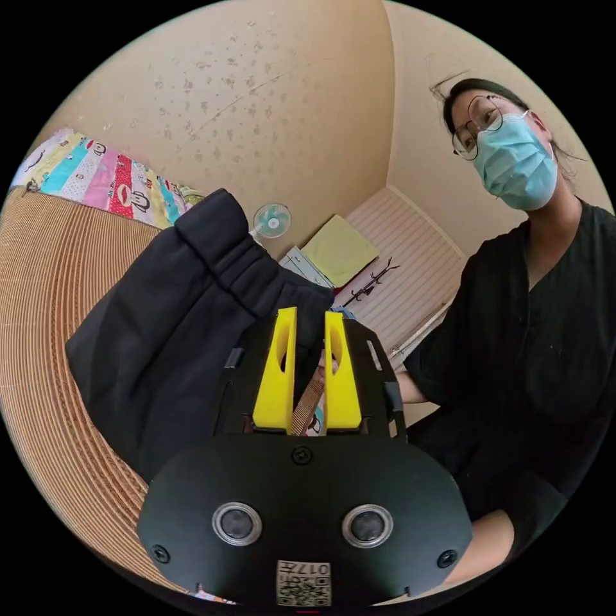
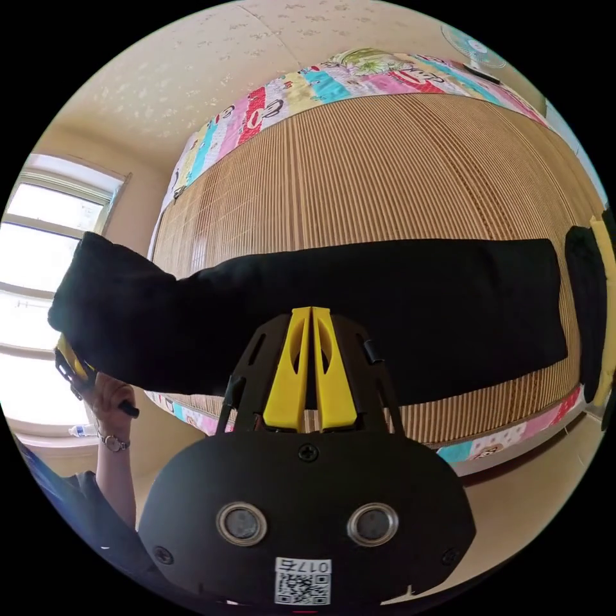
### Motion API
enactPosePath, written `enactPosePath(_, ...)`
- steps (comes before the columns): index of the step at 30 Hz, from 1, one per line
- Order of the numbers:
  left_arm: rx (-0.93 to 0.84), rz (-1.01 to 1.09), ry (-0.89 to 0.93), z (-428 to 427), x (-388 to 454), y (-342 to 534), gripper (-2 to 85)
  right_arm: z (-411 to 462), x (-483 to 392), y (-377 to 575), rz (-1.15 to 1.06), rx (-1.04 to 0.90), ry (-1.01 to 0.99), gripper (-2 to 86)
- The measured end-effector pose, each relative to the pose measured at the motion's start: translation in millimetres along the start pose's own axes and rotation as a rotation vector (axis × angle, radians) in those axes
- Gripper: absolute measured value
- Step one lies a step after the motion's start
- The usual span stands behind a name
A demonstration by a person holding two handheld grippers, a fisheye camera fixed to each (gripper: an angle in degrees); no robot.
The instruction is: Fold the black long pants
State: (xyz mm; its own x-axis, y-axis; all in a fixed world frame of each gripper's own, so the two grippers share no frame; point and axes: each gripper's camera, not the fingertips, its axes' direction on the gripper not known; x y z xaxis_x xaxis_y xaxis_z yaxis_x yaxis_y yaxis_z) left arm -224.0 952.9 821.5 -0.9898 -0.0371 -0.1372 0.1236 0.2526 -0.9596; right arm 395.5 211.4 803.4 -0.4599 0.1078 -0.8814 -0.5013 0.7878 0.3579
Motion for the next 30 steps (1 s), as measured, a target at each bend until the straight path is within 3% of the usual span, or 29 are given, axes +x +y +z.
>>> enactPosePath(5, -0.278, -0.156, 0.005, 146.6, -38.2, 38.1, 4.8, -1.4, 95.9, 9.3, 0.024, -0.051, -0.288, 2.5)
enactPosePath(8, -0.239, -0.193, 0.049, 162.4, -38.3, 49.6, 2.9, 6.9, 133.3, 9.2, 0.032, -0.053, -0.469, 7.0)
enactPosePath(12, -0.198, -0.252, -0.066, 156.4, -37.4, 52.8, 5.8, 24.9, 157.3, 2.1, -0.027, -0.096, -0.622, 12.9)
enactPosePath(18, -0.353, -0.222, -0.316, 198.5, -47.1, 45.1, 8.8, 40.6, 173.1, -10.2, -0.135, -0.149, -0.481, 11.3)
enactPosePath(23, -0.575, -0.111, -0.408, 311.1, -61.1, 29.4, 15.3, 65.8, 194.4, -14.3, -0.118, -0.25, -0.509, 8.0)
enactPosePath(27, -0.756, 0.007, -0.553, 378.8, -70.8, 35.9, 12.4, 68.8, 216.1, -11.8, -0.089, -0.266, -0.573, 7.1)
enactPosePath(30, -0.761, 0.006, -0.661, 393.1, -82.5, 35.5, 7.2, 67.5, 223.3, -9.6, -0.092, -0.273, -0.566, 5.4)
